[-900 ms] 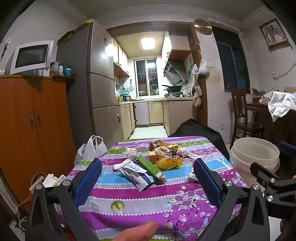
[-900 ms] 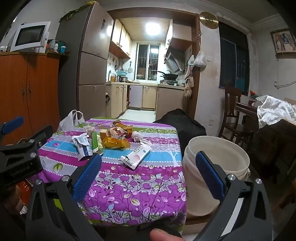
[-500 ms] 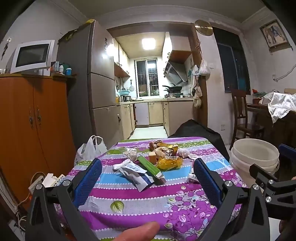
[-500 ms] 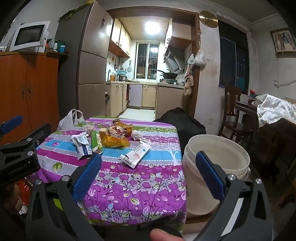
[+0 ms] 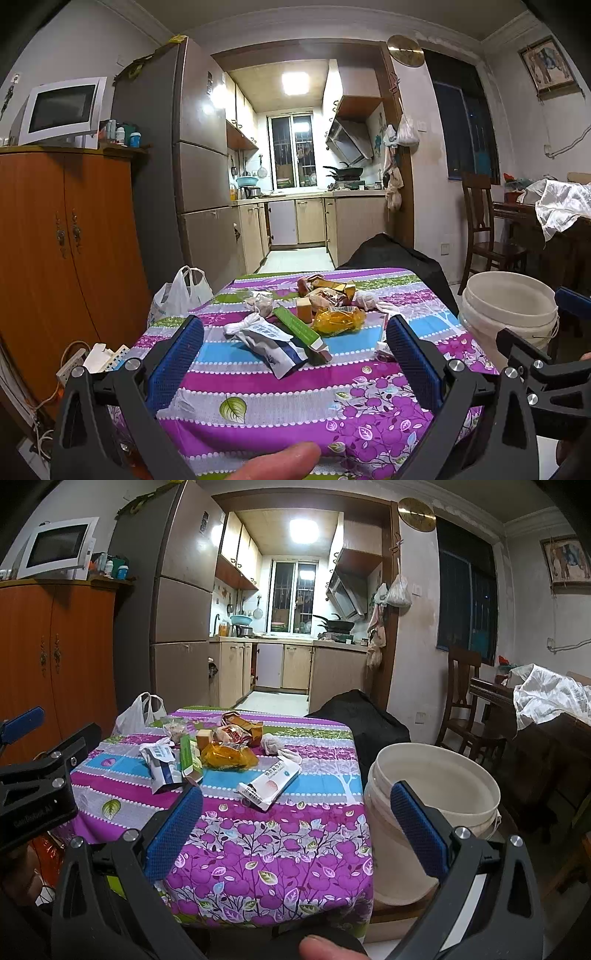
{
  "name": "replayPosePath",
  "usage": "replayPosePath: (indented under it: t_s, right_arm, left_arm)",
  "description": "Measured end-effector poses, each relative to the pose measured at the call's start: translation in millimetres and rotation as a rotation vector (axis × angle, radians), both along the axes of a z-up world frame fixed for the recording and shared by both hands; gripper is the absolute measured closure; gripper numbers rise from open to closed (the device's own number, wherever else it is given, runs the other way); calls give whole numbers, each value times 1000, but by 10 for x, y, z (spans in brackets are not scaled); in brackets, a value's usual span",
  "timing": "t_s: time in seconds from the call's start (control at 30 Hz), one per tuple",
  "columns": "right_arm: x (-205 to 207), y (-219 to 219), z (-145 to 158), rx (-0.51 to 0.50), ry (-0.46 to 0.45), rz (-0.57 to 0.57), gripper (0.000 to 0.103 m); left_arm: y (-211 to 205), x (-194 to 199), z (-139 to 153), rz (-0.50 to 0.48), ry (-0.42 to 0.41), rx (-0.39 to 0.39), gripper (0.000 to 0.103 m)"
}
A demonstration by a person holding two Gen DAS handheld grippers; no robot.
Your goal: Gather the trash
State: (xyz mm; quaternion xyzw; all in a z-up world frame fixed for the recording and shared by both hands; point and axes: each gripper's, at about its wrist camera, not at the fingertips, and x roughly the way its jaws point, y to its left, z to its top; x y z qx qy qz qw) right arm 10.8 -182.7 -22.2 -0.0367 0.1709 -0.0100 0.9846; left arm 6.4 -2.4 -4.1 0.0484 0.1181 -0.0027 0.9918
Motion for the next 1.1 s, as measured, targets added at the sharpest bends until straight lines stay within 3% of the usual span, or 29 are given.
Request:
replayPosePath:
  t_s: [0.67,0.73,0.9,1.1]
  right_arm:
    - [103,19,-64,-16,33,-36,5]
    - [120,-6,-57,14,37,-36,5]
    - [160,-139,-57,198,26,23,5]
    - [348,-165,-197,297,91,13,5]
  left_arm:
    - [45,116,-118,13,11,14,5]
    - [66,127,-148,-2,24,5,5]
    - [195,54,-224,-110,39,-64,5]
    - [352,182,-308,-163,89,-161,5]
